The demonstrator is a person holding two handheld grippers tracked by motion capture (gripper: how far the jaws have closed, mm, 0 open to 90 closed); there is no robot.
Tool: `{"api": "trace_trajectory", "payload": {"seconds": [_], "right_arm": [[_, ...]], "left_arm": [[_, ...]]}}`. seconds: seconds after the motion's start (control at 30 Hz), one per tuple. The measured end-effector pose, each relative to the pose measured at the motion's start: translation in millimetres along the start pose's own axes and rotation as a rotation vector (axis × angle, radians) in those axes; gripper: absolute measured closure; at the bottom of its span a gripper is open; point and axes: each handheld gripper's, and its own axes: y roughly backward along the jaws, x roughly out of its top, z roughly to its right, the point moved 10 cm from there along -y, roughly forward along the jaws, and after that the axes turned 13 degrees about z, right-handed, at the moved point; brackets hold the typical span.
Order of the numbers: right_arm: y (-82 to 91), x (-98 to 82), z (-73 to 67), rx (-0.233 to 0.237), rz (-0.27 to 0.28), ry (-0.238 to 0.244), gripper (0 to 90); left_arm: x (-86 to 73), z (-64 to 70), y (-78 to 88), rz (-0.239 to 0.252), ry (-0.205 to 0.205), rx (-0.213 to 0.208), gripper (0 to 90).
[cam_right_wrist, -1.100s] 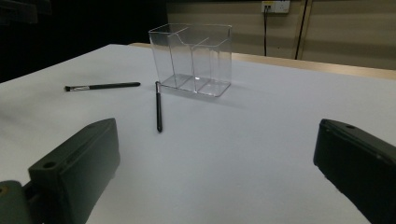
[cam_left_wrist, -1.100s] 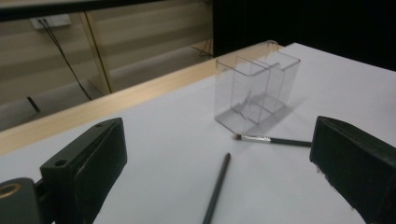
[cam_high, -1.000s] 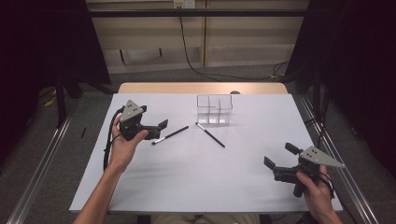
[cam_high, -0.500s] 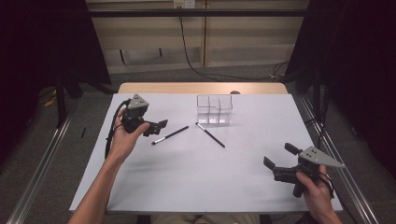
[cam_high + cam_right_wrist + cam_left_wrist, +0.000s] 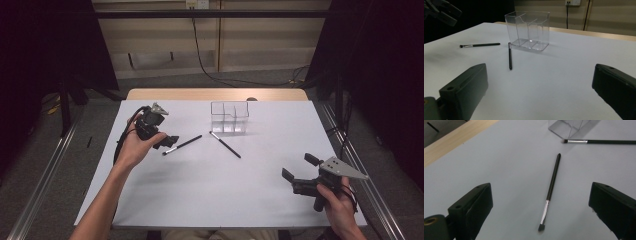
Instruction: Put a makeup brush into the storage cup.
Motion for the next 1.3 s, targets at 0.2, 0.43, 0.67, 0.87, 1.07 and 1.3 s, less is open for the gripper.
{"api": "trace_trajectory", "payload": {"seconds": [0.2,0.43,0.67,0.87,1.07,1.3], "right_arm": [[0.6,0.1,-0.2,0.008,0.0,0.004,0.0],[0.7,-0.7,-1.0,0.009,-0.004,-0.002,0.0],[1.0,-1.7,-2.2,0.017,-0.01,0.002,0.0],[1.1,-3.0,-2.3,0.02,-0.018,0.009,0.0],[1.0,-2.9,-3.3,0.027,-0.016,0.011,0.0],[0.7,-4.6,-3.6,0.029,-0.027,0.008,0.0]], "left_arm": [[-7.3,-2.5,-8.9,-0.121,-0.008,-0.01,6.6],[-8.1,-2.8,-13.5,-0.178,-0.006,-0.031,5.6],[-22.3,-4.1,-23.3,-0.274,-0.026,-0.072,5.4],[-25.3,-0.1,-29.1,-0.314,-0.048,-0.105,6.2],[-33.7,-1.1,-32.0,-0.363,-0.053,-0.136,9.1],[-37.3,0.5,-37.3,-0.387,-0.06,-0.164,14.1]]}}
